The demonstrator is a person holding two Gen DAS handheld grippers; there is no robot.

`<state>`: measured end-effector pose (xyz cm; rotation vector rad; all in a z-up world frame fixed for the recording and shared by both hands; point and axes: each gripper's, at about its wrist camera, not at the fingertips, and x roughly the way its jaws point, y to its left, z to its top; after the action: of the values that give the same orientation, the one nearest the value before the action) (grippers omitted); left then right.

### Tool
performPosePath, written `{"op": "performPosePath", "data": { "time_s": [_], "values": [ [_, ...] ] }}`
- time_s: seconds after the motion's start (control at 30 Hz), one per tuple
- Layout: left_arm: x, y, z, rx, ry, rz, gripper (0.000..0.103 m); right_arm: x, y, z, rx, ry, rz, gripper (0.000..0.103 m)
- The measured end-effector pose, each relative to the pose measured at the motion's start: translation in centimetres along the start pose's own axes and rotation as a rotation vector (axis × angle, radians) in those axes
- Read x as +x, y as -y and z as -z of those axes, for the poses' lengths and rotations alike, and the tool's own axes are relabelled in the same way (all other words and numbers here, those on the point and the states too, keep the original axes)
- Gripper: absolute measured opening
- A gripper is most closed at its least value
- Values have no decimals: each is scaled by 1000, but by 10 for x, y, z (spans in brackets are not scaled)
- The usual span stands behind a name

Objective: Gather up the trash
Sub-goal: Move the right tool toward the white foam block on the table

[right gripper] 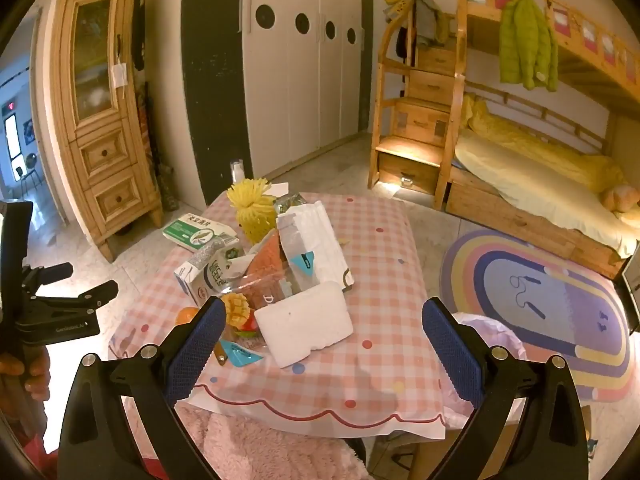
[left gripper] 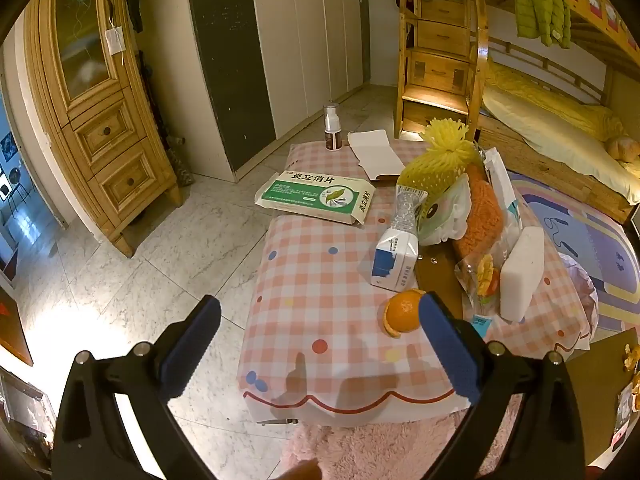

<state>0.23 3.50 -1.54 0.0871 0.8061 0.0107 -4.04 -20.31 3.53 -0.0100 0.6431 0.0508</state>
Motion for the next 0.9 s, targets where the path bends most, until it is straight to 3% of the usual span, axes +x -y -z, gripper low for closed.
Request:
{"op": "performPosePath", "data": {
  "time_s": [0.9],
  "values": [
    [2, 3, 2, 2, -4, -3, 96, 0, -1, 1, -2, -1, 0, 97]
  ]
}}
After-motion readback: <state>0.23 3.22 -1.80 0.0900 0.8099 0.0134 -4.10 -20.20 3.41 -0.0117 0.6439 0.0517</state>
